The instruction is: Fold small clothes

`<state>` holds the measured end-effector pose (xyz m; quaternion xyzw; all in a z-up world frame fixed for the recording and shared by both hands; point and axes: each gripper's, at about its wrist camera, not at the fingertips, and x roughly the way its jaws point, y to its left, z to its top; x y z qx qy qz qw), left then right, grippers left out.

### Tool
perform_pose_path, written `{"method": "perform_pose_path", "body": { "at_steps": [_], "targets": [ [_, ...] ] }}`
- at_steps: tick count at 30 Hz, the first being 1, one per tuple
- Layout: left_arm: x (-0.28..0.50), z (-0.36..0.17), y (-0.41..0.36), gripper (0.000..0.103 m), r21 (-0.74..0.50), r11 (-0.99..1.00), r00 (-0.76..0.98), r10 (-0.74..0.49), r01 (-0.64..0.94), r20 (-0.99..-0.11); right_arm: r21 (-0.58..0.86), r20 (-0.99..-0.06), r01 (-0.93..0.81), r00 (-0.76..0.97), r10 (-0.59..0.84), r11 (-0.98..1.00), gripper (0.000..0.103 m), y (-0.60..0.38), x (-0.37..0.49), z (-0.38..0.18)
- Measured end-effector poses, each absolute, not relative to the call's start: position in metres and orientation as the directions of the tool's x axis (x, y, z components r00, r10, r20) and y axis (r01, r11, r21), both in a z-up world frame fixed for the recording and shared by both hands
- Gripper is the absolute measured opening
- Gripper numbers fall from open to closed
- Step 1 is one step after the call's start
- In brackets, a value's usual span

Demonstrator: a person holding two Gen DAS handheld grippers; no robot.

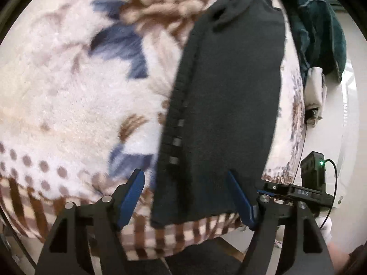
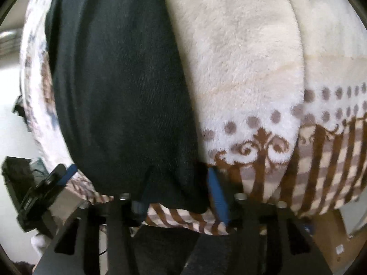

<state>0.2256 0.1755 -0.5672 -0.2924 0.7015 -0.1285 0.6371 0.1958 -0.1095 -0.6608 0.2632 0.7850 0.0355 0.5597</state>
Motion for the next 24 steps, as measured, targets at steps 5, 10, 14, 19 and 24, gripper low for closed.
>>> {"method": "perform_pose_path", "body": {
  "at_steps": [5,10,14,19,24],
  "targets": [
    [0.231,-0.606,0.154,0.074,-0.564,0.791,-0.100,-0.597,-0.236,-0.796,0.384,-0.825,0.416,-0.246,0.508,0.824,0.058,-0.111,0.195,-0.685],
    [0.229,-0.604,0.145,0.076,-0.569,0.802,-0.112,-0.592,-0.182,-0.798,0.458,-0.782,0.440,-0.215,0.585,0.773,0.066,-0.111,0.189,-0.703],
    [0.222,-0.598,0.136,0.058,-0.594,0.788,-0.104,-0.613,-0.163,-0.784,0.520,-0.740,0.439,-0.198,0.643,0.733,0.066,-0.108,0.186,-0.712],
    [0.213,-0.590,0.131,0.012,-0.629,0.750,-0.094,-0.655,-0.204,-0.750,0.529,-0.736,0.391,-0.230,0.637,0.753,0.026,-0.101,0.185,-0.705],
    [0.217,-0.557,0.142,0.012,-0.684,0.681,-0.042,-0.716,-0.260,-0.697,0.600,-0.681,0.411,-0.186,0.708,0.686,0.011,-0.104,0.184,-0.677]
  ]
}}
